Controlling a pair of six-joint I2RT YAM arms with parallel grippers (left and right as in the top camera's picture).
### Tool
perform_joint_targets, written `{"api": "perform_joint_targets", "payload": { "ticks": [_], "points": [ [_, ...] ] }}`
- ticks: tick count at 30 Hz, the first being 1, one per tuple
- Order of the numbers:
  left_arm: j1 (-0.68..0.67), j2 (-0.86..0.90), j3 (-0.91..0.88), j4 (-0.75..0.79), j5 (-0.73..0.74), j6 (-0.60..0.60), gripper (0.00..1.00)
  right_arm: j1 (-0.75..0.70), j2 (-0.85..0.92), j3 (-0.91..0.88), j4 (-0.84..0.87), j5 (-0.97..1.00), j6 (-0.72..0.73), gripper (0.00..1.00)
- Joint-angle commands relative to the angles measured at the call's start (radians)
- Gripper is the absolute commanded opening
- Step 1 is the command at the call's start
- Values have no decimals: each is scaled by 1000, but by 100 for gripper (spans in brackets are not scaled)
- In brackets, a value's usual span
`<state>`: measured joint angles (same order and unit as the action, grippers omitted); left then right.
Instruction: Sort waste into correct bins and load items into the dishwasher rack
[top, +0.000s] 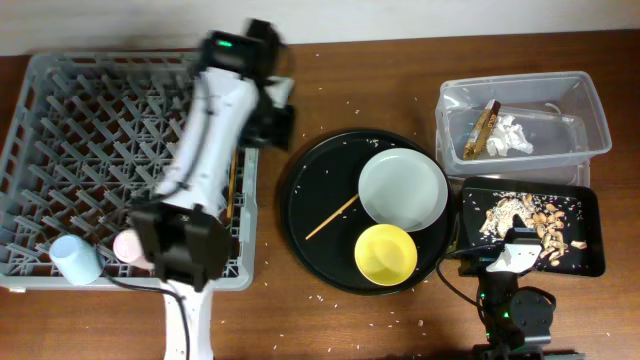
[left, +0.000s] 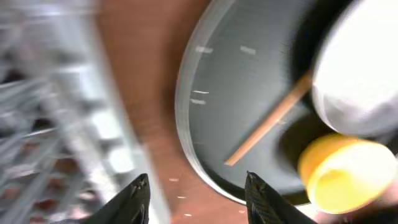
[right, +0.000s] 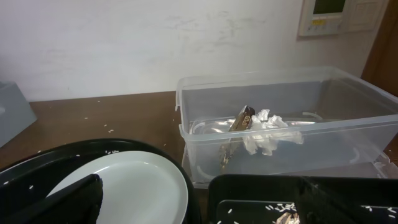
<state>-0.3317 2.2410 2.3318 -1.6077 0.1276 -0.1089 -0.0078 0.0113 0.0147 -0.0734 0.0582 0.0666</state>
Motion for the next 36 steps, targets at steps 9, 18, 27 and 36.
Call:
{"api": "perform_joint_targets", "payload": {
  "ticks": [9,18,27,36],
  "points": [
    [-333,-24,-761,602,-68,133,25,-6,-5,-9,-2,-2,-7,98],
    [-186,-174,-382,232,-93,33,0,-6,-5,-9,-2,-2,-7,98],
    [161,-261,-550,346,-129,10,0,-6,-5,-9,-1,-2,-7,98],
    [55,-341,-444,270,23,8,71,-6,-5,-9,-2,-2,-7,98]
  ]
}}
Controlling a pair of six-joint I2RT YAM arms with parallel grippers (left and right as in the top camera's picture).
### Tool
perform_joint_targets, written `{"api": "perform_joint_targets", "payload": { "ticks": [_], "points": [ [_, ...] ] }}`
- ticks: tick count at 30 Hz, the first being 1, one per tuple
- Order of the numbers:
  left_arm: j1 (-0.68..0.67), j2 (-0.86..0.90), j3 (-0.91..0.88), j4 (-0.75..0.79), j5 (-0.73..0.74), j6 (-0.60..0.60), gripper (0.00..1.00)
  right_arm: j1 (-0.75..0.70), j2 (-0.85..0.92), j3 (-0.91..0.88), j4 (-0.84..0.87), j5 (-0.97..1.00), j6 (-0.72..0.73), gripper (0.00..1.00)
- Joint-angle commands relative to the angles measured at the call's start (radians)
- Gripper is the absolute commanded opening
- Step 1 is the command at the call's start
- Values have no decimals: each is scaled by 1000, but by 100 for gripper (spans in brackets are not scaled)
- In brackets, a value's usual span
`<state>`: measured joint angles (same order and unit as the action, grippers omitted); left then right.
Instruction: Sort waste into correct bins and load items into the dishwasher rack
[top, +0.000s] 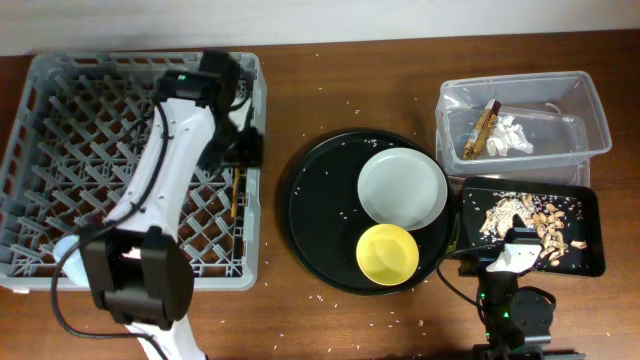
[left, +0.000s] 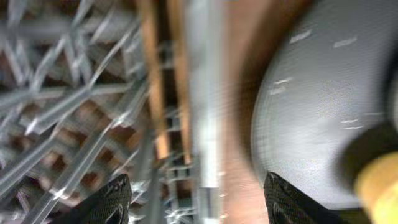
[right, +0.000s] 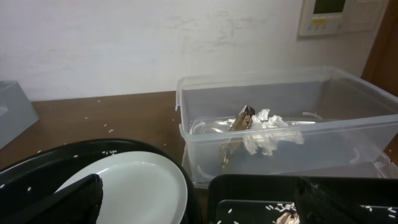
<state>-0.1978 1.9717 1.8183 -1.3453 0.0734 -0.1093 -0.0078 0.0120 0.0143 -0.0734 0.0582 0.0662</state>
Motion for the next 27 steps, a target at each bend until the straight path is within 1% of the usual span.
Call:
{"api": "perform_joint_targets", "payload": {
  "ticks": [1,2,3,4,5,7,8,10,11,12,13,14,17,19,21,22,23,27],
  "points": [
    [-128,-79,69,11,82,-33,69,-6,-6,-9,-2,-2,-7,99],
    [-171,-74,56,3,125,-44,64,-6,-6,-9,-1,-2,-7,98],
    [-209,-74,28,3,152,-43,62,-6,-6,-9,-2,-2,-7,99],
    [-263,-74,-22,5,171,-18,61,-6,-6,-9,-2,-2,-7,98],
    [-311,-74,-83,15,260,89,57,-6,-6,-9,-2,-2,-7,99],
    [-375,-74,-174,45,412,264,55,-6,-6,-9,-2,-2,-7,99],
    [-414,-74,-238,91,418,269,55,-6,-6,-9,-2,-2,-6,98],
    [-476,-74,-388,265,404,267,55,-6,-6,-9,-2,-2,-7,98],
    [-499,-74,-458,360,369,228,55,-6,-6,-9,-2,-2,-6,98],
    [-514,-73,-507,431,302,156,55,-6,-6,-9,-1,-2,-6,99],
    [-520,-73,-529,468,274,107,51,-6,-6,-9,-2,-2,-7,99],
    [-521,-72,-537,489,275,77,46,-6,-6,-9,-2,-2,-6,98],
    [-522,-72,-539,569,274,-110,28,-6,-6,-9,-1,-2,-7,99],
    [-522,-72,-539,586,272,-150,25,-6,-6,-9,-1,-2,-7,98],
    [-523,-69,-539,587,270,-164,25,-6,-6,-9,-1,-2,-7,98],
    [-529,-63,-541,598,270,-205,25,-6,-6,-9,-1,-2,-6,98],
    [-545,-54,-541,613,269,-216,23,-6,-6,-9,-1,-2,-6,98],
    [-552,-50,-541,613,272,-235,22,-6,-6,-9,-2,-2,-7,99]
  ]
}}
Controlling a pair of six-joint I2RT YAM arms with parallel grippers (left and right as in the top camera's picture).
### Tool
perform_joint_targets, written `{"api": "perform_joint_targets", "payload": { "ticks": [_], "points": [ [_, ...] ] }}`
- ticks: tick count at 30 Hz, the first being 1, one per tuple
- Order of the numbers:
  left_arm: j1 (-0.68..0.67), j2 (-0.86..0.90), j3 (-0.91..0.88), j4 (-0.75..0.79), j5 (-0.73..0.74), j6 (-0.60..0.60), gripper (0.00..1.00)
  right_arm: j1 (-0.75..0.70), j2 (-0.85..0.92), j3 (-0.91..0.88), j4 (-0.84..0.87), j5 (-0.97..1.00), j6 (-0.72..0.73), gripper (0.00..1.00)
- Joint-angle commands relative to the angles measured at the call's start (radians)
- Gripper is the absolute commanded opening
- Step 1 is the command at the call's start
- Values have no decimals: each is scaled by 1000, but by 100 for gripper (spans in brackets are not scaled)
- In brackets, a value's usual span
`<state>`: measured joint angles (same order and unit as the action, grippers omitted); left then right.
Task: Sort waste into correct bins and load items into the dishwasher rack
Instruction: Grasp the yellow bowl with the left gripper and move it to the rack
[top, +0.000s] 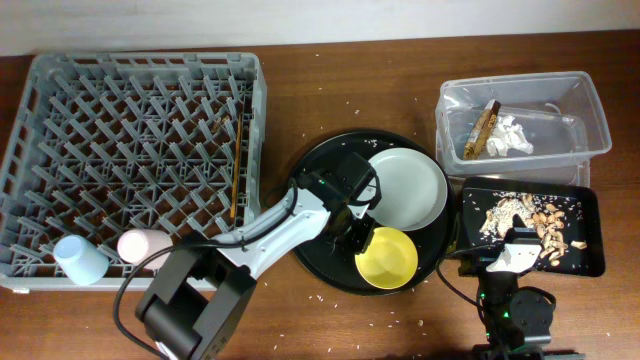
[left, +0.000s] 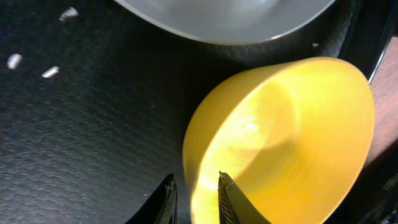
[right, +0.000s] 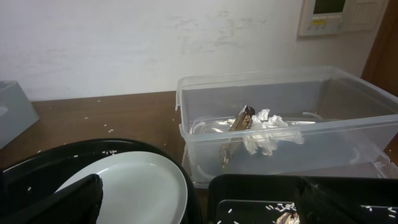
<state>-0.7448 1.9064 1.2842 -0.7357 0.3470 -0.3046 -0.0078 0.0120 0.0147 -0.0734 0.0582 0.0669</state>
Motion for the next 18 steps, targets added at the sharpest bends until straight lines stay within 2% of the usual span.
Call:
{"api": "perform_joint_targets", "payload": {
  "ticks": [1,3,4,5,7,9,11,13,15,18],
  "points": [
    [-10,17,-6,6,20,-47,22,-6,-6,-9,-1,-2,-7,98],
    [-25,34,-6,17,23,-47,21,-6,-6,-9,-2,-2,-7,98],
    [-26,57,-6,18,32,-60,16,-6,-6,-9,-1,-2,-8,98],
    [-13,58,-3,17,39,-62,0,-6,-6,-9,-1,-2,-8,98],
    [16,44,42,-18,7,-61,0,-6,-6,-9,-1,-2,-8,98],
    [66,14,174,-171,-91,-35,0,-6,-6,-9,-1,-2,-7,98],
    [152,-39,396,-415,-343,-15,0,-6,-6,-9,-1,-2,-8,98],
    [260,-84,667,-655,-882,-16,0,-6,-6,-9,-2,-2,-8,98],
    [320,-104,733,-698,-1157,-16,0,-6,-6,-9,-2,-2,-7,98],
    [395,-90,705,-694,-1391,-38,0,-6,-6,-9,-1,-2,-7,98]
  ]
}}
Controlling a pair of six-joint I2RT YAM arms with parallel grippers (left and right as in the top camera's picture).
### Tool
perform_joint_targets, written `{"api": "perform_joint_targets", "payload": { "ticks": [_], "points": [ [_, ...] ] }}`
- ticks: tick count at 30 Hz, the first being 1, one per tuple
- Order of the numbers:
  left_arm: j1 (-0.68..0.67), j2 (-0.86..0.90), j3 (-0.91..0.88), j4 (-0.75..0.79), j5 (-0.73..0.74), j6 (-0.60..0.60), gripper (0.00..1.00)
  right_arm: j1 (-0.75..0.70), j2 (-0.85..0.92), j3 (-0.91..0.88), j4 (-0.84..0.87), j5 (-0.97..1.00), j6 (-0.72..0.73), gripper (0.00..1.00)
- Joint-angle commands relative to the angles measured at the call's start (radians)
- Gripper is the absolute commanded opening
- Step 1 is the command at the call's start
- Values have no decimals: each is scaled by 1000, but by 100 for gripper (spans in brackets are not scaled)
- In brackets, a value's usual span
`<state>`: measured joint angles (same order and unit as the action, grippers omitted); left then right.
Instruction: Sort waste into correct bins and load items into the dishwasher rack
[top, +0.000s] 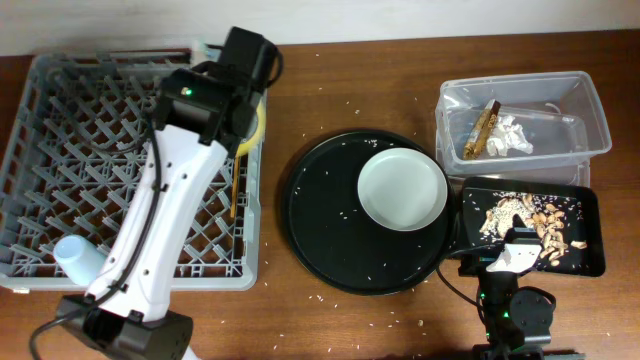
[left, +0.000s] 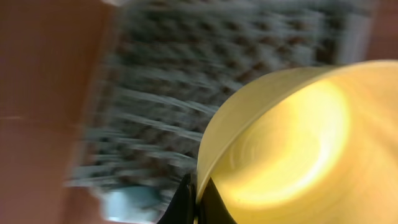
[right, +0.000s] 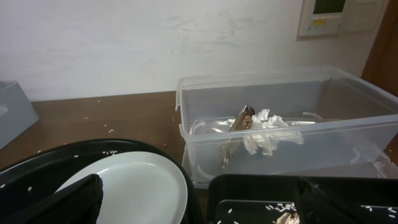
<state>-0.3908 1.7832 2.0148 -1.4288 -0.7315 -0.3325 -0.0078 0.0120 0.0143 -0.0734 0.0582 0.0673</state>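
The yellow bowl (left: 292, 137) fills the left wrist view, with my left gripper (left: 196, 190) shut on its rim. Overhead, only a sliver of the bowl (top: 259, 128) shows under the left wrist, above the far right corner of the grey dishwasher rack (top: 60, 130). A white plate (top: 402, 190) lies on the round black tray (top: 320, 230). My right gripper (right: 199, 208) is open near the table's front, its fingers (right: 62, 199) spread wide over the plate (right: 124, 186) and the scrap tray.
Chopsticks (top: 235, 185) lie along the rack's right side, and a blue cup (top: 75, 260) stands in its near left corner. A clear bin (top: 520, 120) at the back right holds a wrapper and tissue. A black tray (top: 530, 225) of food scraps sits in front of it. Rice grains dot the table.
My left gripper was at the yellow bowl on the black tray, its jaws astride the rim. Now it is shut on the bowl and holds it over the rack's far right corner.
A chopstick lay on the black tray while my left gripper was open beside the rack. Then the tray held no chopstick and two lay in the rack. Then the gripper was at the yellow bowl, which is now held over the rack. The right arm stayed still.
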Motion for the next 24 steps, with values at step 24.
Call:
{"api": "perform_joint_targets", "payload": {
  "ticks": [24],
  "points": [
    [-79,216,-406,69,-596,-254,0,-6,-6,-9,-1,-2,-8,98]
  ]
}}
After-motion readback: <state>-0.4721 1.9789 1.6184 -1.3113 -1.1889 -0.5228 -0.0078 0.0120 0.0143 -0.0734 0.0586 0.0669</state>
